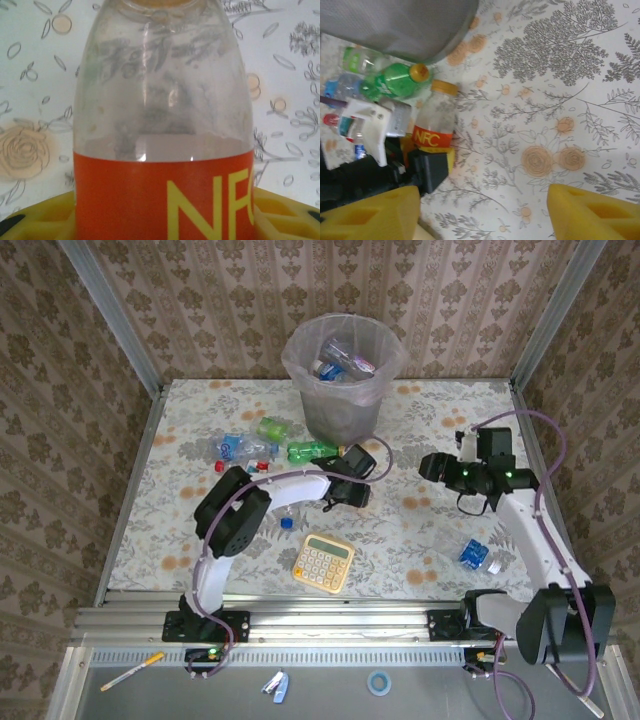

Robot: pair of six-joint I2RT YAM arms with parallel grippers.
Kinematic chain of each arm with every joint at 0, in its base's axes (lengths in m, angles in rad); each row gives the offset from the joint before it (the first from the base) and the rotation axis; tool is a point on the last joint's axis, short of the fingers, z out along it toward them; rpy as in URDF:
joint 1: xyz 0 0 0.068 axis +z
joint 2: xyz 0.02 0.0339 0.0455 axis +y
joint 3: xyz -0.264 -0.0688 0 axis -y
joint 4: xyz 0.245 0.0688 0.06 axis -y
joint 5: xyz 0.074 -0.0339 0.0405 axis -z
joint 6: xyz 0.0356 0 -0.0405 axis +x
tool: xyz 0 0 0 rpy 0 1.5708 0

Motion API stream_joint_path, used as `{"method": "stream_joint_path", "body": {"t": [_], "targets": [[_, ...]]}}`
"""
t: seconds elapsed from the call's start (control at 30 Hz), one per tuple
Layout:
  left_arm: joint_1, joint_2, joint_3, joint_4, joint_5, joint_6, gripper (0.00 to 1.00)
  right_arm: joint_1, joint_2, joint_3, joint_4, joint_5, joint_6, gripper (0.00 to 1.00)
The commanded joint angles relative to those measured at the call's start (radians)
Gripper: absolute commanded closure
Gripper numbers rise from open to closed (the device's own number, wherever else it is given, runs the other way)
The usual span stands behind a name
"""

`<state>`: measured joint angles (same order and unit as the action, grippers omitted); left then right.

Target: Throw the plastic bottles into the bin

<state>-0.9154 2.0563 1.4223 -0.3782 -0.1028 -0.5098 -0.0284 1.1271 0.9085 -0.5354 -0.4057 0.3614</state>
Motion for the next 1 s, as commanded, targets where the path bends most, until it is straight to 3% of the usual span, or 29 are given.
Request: {"method": "stream_joint_path", "body": {"t": [0.0,0.17,0.33,0.5,0.73,0.97], "targets": [[-0.022,-0.103,-0.036,0.076,-0.009,0.052,0.58,0.002,-0.06,-0.031,0.03,-0.053,-0.033,0.21],[-0.058,-0.25,-0.13,0.218,-0.02,0.113,0.58,0.002,-0.165,-0.092,0.102,-0.117,-0.029,0.0],[-0.062,-0.432,-0.225,0.348,-0.068,0.119,0.56,0.004,-0.288,-0.153,0.171,-0.188,-0.01,0.0],[-0.062,-0.607,-0.305,0.507,-0.08,0.212,0.55,0.004,-0.371,-0.161,0.17,-0.192,-0.017,0.0],[0.0,-0.844,-0.472,0.879,-0.07,0.341,0.53,0.005,-0.446,-0.174,0.178,-0.186,-0.033,0.0],[0.062,-0.963,-0.575,1.197,-0.048,0.402,0.52,0.005,-0.48,-0.182,0.183,-0.163,-0.037,0.0]]}}
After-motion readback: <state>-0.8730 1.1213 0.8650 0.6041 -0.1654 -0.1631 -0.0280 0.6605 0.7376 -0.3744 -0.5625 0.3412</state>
